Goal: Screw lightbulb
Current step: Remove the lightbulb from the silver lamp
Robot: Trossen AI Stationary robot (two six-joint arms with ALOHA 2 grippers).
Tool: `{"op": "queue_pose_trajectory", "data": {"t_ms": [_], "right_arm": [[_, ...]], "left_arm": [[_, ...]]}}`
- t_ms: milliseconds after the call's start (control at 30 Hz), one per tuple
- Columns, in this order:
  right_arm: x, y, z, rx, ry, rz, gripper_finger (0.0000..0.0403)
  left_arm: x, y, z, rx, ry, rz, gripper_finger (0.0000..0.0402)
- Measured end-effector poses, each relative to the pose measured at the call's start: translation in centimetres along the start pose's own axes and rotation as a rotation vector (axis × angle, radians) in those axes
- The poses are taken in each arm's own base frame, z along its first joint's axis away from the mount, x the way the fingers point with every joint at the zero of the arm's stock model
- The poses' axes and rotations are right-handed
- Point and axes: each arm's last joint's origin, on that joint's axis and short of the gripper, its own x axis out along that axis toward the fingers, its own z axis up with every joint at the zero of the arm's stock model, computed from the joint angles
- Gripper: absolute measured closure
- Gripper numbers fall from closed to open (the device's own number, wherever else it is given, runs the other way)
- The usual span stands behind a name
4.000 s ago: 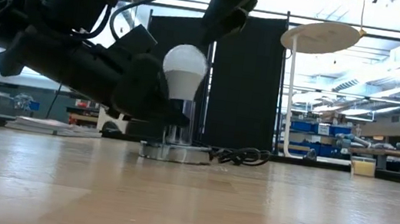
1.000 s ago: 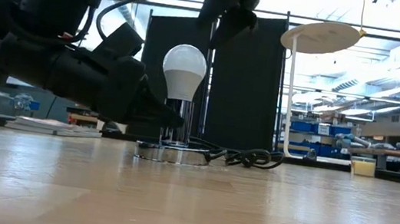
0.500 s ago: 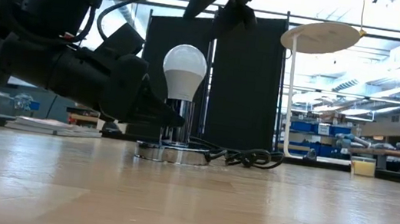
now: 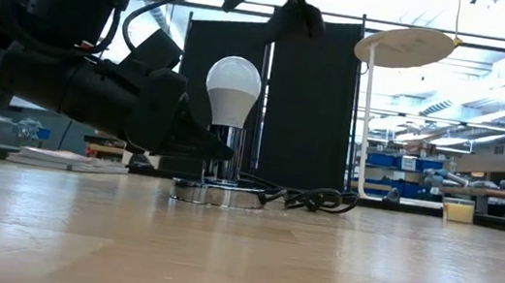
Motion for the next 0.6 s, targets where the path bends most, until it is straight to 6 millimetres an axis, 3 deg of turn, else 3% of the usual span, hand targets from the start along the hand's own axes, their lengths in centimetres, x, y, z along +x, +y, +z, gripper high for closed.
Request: {"op": "queue_pose_trajectory", "data": {"t_ms": [300, 600], "right_arm": [[-0.1, 1.1, -0.7, 0.004, 0.008, 0.017, 0.0057], [-0.5, 2.7, -2.6, -0.13, 0.056, -0.012, 0.0057]], "left_arm": [[0.2, -0.2, 0.1, 0.0, -0.003, 0.0, 0.0213], [1.6, -1.4, 0.5, 0.032, -0.001, -0.001, 0.0213]]}}
